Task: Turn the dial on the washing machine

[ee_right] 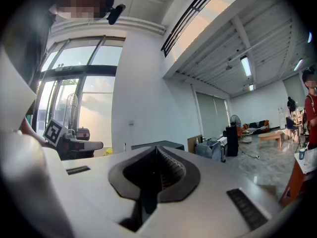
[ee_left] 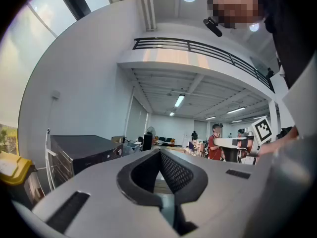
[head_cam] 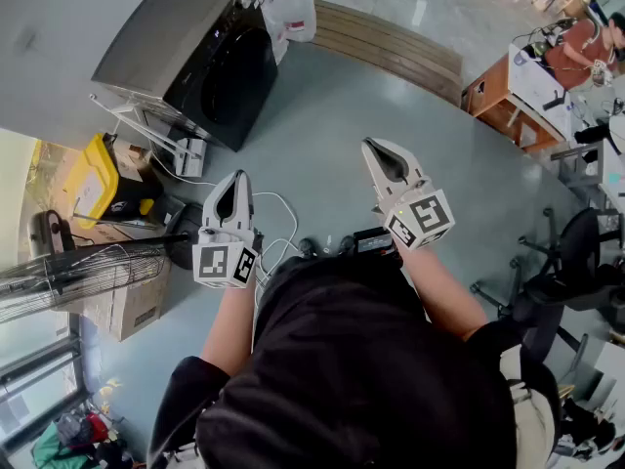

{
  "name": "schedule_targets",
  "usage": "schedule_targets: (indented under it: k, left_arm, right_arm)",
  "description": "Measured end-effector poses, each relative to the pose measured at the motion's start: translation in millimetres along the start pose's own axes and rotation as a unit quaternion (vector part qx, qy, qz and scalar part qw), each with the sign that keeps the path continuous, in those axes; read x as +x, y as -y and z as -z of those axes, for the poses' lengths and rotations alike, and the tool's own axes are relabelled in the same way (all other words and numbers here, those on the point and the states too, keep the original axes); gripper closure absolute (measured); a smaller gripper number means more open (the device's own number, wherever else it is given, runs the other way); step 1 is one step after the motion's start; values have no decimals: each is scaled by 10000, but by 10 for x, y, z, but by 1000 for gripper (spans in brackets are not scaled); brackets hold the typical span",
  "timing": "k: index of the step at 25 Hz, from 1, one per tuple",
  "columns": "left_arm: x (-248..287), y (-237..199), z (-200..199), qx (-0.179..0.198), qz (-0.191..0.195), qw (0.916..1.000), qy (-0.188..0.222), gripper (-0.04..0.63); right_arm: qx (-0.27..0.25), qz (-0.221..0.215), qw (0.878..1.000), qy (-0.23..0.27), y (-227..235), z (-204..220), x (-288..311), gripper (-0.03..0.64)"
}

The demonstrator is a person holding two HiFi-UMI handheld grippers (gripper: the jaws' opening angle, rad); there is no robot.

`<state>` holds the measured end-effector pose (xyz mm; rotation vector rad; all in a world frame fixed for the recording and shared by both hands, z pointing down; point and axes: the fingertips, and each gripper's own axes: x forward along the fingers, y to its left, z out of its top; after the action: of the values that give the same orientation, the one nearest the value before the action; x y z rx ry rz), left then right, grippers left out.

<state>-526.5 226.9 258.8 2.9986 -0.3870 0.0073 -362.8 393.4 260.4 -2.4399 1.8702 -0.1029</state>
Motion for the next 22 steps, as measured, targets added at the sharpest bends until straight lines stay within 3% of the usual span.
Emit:
schedule_targets:
  k: [6,12,18,22]
  left_arm:
    - [210,270,-5,-6,-11,10000,63,581]
    - [446,458,33,-167,-11,9998,74,581]
    - [690,736,66,-221,11,9998,-30,581]
    - [827,925,146,-248,17,9996,-102,581]
  right_arm:
    - [127,29,9999,-107,330,86,-217,593]
    - [119,-296,9995,77,552,71,-291,591]
    - [-211,-422,9988,-117,858,66,-363,592]
    - [-131,-541,9984,-125,1016,99,-404,592]
